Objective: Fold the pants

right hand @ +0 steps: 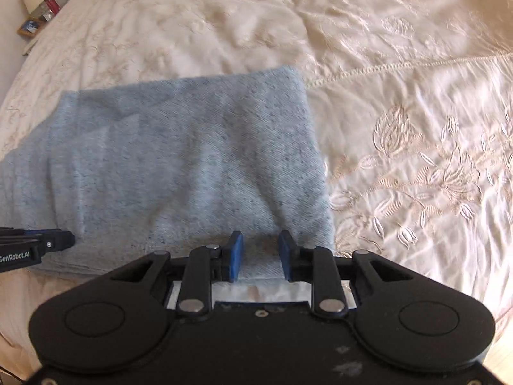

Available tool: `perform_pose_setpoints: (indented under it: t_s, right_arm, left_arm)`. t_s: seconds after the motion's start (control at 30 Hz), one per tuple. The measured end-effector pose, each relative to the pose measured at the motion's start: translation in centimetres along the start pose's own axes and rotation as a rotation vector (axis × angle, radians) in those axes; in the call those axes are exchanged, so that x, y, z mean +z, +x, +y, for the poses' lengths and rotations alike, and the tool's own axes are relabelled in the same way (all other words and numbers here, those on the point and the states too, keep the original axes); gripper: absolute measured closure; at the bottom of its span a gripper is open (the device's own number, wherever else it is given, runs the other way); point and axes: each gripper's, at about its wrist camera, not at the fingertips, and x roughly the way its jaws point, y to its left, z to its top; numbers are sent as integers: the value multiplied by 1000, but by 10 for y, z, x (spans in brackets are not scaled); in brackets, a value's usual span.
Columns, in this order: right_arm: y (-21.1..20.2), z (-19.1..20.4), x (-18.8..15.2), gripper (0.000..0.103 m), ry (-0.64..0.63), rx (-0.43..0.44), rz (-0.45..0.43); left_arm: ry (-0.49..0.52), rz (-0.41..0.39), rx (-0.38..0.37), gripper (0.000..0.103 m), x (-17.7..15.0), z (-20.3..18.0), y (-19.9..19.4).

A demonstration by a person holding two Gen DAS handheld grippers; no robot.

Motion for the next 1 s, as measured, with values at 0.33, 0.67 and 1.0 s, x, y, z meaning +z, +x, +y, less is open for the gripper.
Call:
perform_pose_setpoints:
  t_s: [0.33,0.67,1.0]
  right_arm:
    - [-11,-1,1,76,-132,71,11]
    - [-48,4,11,75,-253,182,-47]
    - [-49,52,24,74,-233,192,-66]
  left_arm:
    - [-196,-22,80,75,-15,12,-34]
    - [-417,-74,174,76,-25,75,-79]
    - [-374,-49,137,75,21,112,-36]
